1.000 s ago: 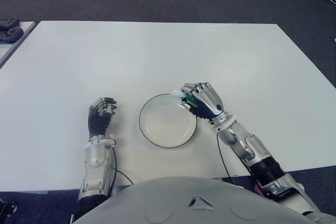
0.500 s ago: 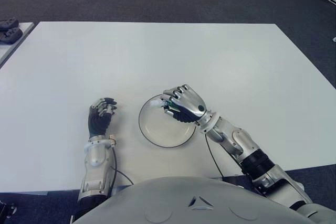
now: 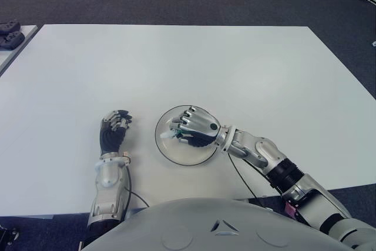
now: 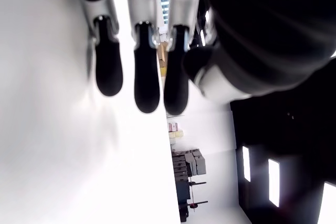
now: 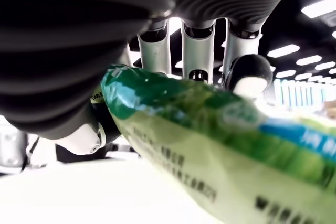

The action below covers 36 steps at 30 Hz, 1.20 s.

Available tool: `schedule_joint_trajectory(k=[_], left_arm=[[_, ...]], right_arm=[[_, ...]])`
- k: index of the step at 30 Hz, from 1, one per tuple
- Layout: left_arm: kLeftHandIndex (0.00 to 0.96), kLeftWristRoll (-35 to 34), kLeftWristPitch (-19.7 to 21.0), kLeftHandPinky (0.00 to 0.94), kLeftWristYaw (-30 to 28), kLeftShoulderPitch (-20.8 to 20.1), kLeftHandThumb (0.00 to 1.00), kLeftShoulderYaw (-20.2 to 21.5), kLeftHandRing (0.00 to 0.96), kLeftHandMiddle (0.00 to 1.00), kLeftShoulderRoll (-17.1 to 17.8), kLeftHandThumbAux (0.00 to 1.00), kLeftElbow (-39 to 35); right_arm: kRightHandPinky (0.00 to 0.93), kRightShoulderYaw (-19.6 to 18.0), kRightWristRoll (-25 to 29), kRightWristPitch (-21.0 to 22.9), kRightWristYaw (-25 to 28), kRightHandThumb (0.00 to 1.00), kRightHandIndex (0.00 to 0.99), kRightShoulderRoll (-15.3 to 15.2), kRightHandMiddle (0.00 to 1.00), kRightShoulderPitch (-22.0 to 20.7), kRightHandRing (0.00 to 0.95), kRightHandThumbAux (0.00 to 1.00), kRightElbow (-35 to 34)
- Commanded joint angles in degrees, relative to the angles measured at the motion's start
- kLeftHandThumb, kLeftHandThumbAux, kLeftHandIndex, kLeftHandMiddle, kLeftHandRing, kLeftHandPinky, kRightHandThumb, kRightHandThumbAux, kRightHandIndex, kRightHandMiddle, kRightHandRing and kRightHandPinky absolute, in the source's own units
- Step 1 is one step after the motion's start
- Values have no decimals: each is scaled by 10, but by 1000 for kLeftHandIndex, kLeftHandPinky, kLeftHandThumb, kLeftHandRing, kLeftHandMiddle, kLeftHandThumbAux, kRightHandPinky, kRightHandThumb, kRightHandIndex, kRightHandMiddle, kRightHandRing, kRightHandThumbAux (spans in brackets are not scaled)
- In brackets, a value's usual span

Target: Put the toothpaste on the table into the plate.

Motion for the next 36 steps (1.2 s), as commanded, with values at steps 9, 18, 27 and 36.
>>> schedule_joint_trajectory(k=[9,18,27,36], left_arm=[[433,-5,4,524,-10,7,699,-2,536,522,7,723,40],[433,-12,-5,526,-12,4,700,-3,537,528,14,722,50],[433,-15,1,525,-11,3,701,-4,541,536,16,722,50],[433,-18,0,518,-9,0,701,-3,538,535,18,722,53]], right_arm=[[851,30,-38,-16,-58,706,440,1,868,-12,864,718,47],[225,6,53,-42,17,237,105,-8,149,-7,159,419,25],[8,-8,46,-40,8,97,3,-10,5,3,5,304,10],[0,-16,44,-58,-24,88,0,-10,0,3,0,271,19]])
